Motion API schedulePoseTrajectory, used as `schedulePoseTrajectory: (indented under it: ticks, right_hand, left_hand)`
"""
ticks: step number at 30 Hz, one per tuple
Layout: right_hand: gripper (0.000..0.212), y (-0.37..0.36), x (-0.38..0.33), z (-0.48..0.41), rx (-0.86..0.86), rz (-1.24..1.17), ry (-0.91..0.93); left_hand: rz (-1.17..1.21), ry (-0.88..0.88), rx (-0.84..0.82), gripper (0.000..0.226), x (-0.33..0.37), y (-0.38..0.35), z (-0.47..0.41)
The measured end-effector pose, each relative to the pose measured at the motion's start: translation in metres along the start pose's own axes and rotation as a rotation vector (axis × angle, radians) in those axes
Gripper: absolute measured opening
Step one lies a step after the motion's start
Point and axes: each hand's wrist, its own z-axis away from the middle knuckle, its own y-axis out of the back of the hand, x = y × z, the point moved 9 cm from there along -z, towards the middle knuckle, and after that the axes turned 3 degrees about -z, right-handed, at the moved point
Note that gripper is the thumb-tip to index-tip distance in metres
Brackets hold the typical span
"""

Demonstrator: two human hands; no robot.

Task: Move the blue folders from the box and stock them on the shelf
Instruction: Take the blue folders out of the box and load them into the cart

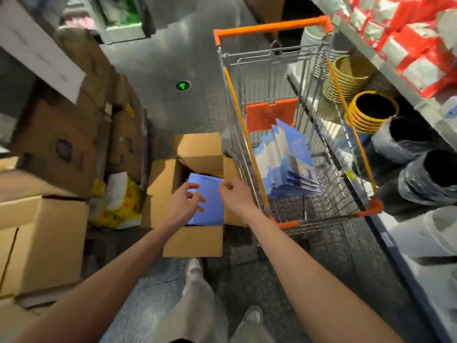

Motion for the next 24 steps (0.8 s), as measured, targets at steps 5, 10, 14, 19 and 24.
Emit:
schedulePoseTrajectory:
  ticks: [5, 10, 14, 19, 24]
  right_hand:
    - [0.023, -0.078, -0.005, -0.048, -0.121, 0.08, -0.089]
    - [0.031, -0.145, -0.003, -0.119, -0.144, 0.185, -0.189]
    - [0.029, -0.182, 0.01, -0.174, -0.138, 0.17, -0.34]
    - [0.026, -0.205, 0.02, -0.232, -0.097, 0.058, -0.431]
    - [0.013, -0.212, 0.057, -0.289, -0.041, 0.015, -0.466]
  left_hand:
    - [0.071, 0.169, 0.02, 0.024, -0.081, 0.039, -0.032]
    - [0.143, 0.269, -0.039, 0.025, -0.147, 0.062, -0.102]
    - [0.197, 0.355, -0.114, 0.024, -0.196, 0.066, -0.162]
    - [0.181, 0.421, -0.168, 0.021, -0.235, 0.049, -0.222]
    - [0.238, 0.51, -0.189, 0.03, -0.28, 0.01, -0.27]
